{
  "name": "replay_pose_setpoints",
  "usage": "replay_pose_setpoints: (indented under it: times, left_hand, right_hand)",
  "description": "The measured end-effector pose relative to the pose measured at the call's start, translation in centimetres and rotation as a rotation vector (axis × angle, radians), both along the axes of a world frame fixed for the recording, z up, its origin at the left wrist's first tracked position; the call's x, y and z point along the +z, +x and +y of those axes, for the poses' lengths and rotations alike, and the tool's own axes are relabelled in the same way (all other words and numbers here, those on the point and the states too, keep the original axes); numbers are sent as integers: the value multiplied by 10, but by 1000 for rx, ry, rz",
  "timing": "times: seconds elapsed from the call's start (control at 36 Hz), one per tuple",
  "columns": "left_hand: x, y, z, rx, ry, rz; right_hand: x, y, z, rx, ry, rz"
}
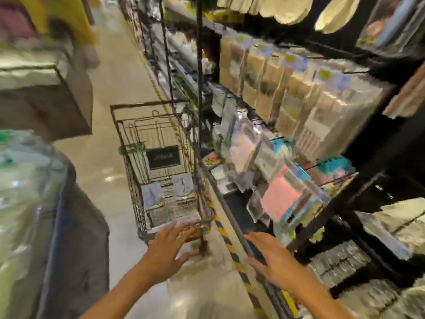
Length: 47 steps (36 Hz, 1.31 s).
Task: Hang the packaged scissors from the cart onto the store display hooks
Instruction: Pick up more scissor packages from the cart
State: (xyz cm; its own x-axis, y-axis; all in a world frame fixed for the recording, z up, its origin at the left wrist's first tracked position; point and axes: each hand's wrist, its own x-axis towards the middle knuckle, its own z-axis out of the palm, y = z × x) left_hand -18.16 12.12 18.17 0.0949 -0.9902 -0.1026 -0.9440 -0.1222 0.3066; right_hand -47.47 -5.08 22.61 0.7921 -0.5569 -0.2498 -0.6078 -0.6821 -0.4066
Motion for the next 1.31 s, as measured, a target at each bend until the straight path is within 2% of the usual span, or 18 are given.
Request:
replay_pose_setpoints:
  times: [0.06, 0.14, 0.28, 0.47, 0.58, 0.92, 1.06, 1.14, 1.19, 1.31]
  left_hand:
    - [-8, 29, 19, 74, 37, -14]
    - [-13, 63, 45, 199, 161, 80]
    - [-27, 101, 69, 295, 199, 157]
    - [-52, 126, 69, 376, 148, 239]
    - [-60, 138, 55, 397, 197, 275]
    - [-90, 194, -27, 422, 309, 139]
    - [-110, 199, -77, 462, 415, 288]
    - [-142, 201, -98, 465, 442, 288]
    - [-164, 203, -107, 488, 491, 350]
    - [-192, 205, -126, 596, 541, 399]
  right_hand:
    - [-12, 37, 1, 36, 47, 4]
    - [-38, 84, 3, 81, 68, 34]
    - [-52, 149, 12, 115, 117, 106]
    - [-64, 199, 5, 173, 88, 134]
    - [-77, 218, -16, 172, 103, 140]
    - [-136, 303, -114, 242, 123, 156]
    - [-169, 330, -147, 235, 170, 191]
    - [-192, 344, -160, 220, 245, 214]
    - [-207, 348, -165, 208, 291, 234]
    - [-234, 358, -175, 190, 357, 290]
